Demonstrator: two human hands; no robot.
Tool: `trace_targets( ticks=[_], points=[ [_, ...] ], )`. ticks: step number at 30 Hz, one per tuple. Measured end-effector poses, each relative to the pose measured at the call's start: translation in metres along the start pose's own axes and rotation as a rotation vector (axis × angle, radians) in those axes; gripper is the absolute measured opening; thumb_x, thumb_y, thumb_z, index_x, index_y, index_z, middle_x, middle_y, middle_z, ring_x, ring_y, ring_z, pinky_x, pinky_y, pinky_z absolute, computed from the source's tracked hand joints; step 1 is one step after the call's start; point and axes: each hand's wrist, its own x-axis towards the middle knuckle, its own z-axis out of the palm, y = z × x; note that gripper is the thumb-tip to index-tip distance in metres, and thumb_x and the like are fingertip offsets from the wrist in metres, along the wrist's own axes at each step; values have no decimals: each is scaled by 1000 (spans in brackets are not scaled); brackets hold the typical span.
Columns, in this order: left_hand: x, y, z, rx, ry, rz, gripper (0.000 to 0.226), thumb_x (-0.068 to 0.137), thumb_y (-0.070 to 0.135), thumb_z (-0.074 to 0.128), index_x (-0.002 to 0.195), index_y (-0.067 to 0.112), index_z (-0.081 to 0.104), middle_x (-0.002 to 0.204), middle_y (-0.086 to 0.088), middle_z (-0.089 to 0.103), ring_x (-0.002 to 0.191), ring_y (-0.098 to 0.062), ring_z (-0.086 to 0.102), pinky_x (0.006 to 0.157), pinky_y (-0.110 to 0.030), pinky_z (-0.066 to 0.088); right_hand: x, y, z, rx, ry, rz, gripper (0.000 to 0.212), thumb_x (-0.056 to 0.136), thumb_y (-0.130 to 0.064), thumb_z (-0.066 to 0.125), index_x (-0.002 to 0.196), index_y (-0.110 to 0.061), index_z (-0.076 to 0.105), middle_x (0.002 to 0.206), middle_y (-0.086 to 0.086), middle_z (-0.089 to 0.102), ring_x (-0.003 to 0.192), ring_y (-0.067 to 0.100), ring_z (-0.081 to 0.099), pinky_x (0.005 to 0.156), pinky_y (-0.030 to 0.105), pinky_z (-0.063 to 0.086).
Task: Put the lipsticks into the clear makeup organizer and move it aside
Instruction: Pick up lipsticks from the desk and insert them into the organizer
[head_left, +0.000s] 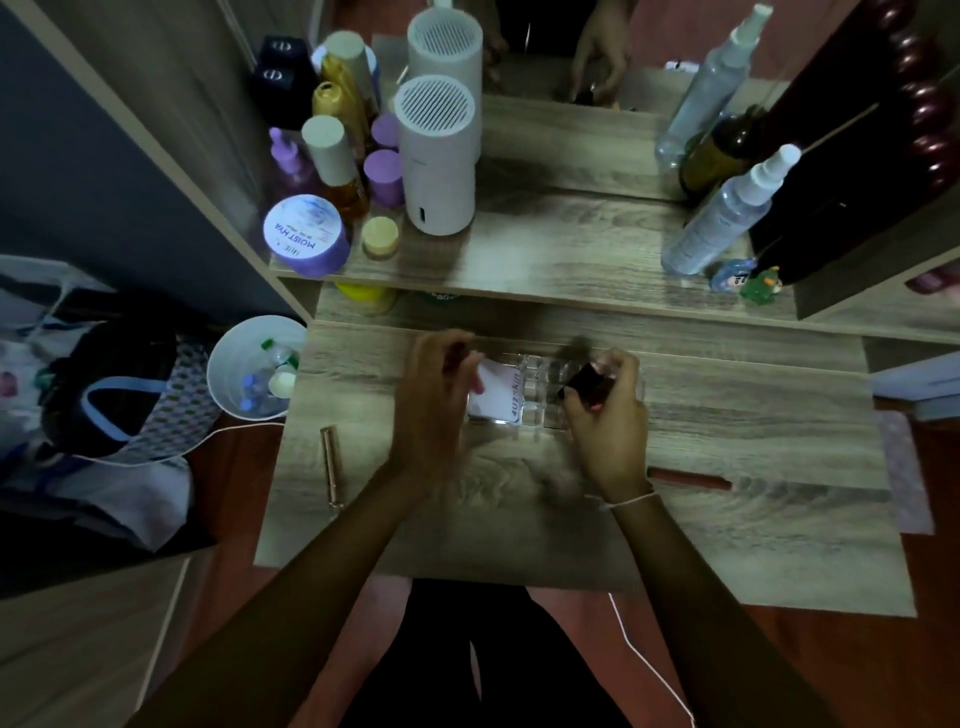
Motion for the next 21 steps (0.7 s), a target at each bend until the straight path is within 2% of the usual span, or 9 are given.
trace_targets(
  ticks=[2, 4, 11, 15, 18, 21],
  points=[
    [14, 12, 18, -29, -5, 85, 18, 90, 18, 60, 107, 11, 56, 92, -10, 63, 77, -8, 60, 72, -6, 45, 9, -1, 0, -19, 6, 10, 46, 83, -13, 69, 116, -24, 40, 114, 10, 66, 103, 29, 65, 86, 50, 55],
    [24, 17, 34, -15, -14, 152, 19, 86, 13, 66, 102, 5, 60, 92, -10, 64, 82, -4, 56, 76, -4, 42, 16, -3, 1, -36, -12, 26, 47, 83, -11, 70, 120, -21, 42, 114, 12, 68, 104, 30, 66, 88, 48, 55],
    [34, 1, 62, 64, -178, 175, 19, 86, 10, 66, 105, 7, 61, 100, -8, 66, 89, -13, 62, 77, -12, 45, 30, 0, 6, -195, -106, -18, 37, 82, -1, 68, 115, -12, 55, 114, 13, 69, 109, 30, 62, 94, 40, 51],
    [38, -3, 63, 112, -237, 221, 22, 85, 9, 67, 106, 6, 61, 101, -10, 67, 90, -17, 63, 77, -20, 49, 34, -2, 7, -261, -112, -110, 34, 79, 3, 67, 108, -13, 59, 108, 10, 71, 102, 28, 65, 84, 27, 45],
    [40, -3, 63, 116, -300, 238, 23, 85, 9, 66, 107, 5, 59, 101, -12, 67, 92, -20, 65, 78, -28, 54, 37, -1, 6, -283, -139, -148, 33, 77, 5, 67, 104, -14, 61, 107, 8, 71, 98, 27, 66, 83, 33, 51],
    [41, -3, 64, 95, -345, 235, 27, 85, 7, 66, 110, 5, 58, 102, -13, 68, 94, -21, 66, 79, -24, 52, 40, 1, 7, -296, -153, -154, 32, 78, 4, 67, 105, -13, 63, 108, 8, 71, 98, 26, 66, 85, 37, 54]
  ],
)
